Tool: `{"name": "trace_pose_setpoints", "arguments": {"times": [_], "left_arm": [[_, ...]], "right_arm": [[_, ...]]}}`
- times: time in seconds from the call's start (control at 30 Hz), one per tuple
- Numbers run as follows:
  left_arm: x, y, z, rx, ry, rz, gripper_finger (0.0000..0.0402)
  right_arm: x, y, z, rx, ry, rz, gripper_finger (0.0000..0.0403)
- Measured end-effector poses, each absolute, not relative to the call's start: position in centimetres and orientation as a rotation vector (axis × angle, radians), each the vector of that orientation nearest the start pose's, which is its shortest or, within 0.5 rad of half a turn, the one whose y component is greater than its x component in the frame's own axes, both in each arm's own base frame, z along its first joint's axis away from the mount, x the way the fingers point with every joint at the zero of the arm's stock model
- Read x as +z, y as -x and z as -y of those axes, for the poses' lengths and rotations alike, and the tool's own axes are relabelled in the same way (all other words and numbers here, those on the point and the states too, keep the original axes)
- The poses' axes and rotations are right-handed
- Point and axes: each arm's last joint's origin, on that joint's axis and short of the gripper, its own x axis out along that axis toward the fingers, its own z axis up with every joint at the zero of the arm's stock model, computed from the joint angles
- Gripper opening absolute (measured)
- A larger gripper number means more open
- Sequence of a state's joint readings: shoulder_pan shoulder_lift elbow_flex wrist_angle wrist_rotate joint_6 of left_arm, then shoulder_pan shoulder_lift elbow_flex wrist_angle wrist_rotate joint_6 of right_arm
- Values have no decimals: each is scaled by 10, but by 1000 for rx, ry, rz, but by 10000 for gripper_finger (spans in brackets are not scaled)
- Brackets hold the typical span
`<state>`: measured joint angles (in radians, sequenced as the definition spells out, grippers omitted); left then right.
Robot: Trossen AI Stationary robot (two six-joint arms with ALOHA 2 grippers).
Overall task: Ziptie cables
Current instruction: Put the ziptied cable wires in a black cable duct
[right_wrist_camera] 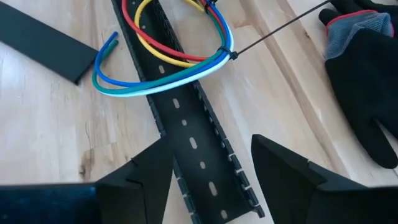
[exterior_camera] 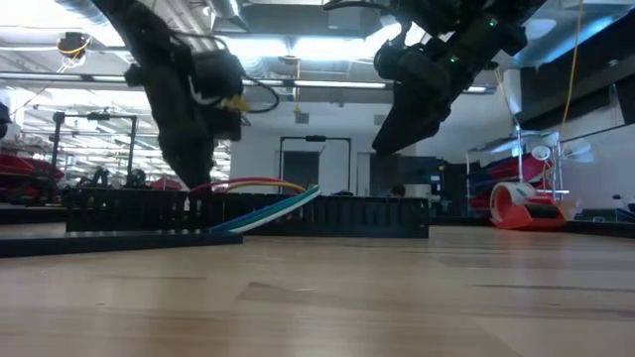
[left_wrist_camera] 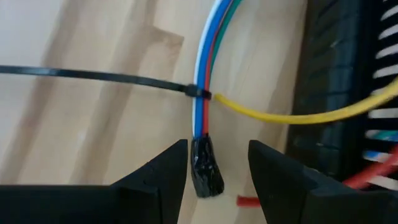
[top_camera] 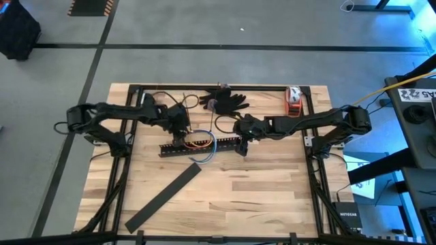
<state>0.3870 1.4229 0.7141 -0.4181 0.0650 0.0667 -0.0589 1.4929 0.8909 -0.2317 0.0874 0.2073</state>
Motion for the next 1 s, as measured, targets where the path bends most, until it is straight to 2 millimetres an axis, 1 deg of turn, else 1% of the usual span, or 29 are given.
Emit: {"name": "trace_pose_setpoints", "arguments": {"times": [0.13,0.23,0.4,0.47,0.5,0.6,0.63,0.73,0.8,0.87,1.0], "left_arm": [[147,-236,-94,247,190,-1103,164],[134,-239,-96,268,159,-1162,164],[120,-242,-98,271,134,-1218,158],[119,-243,-98,254,112,-1223,135],[118,-243,-98,248,102,-1224,116],[121,-243,-96,241,73,-1222,40],[124,-243,-95,248,67,-1224,26],[141,-242,-94,293,29,-1225,24],[159,-239,-91,337,-18,-1249,24],[191,-244,-91,399,-73,-1169,24],[248,-240,-83,460,-111,-1072,23]], "right_arm": [[206,-300,21,-236,-180,-814,209],[206,-300,21,-239,-179,-813,209],[206,-300,21,-241,-186,-812,209],[206,-300,21,-242,-185,-813,209],[206,-300,21,-241,-186,-813,209],[206,-300,20,-235,-212,-812,209],[206,-300,20,-236,-220,-810,209],[213,-297,22,-251,-229,-785,209],[222,-293,26,-262,-232,-750,209],[232,-288,30,-264,-221,-715,209],[251,-276,44,-301,-234,-638,209]]}}
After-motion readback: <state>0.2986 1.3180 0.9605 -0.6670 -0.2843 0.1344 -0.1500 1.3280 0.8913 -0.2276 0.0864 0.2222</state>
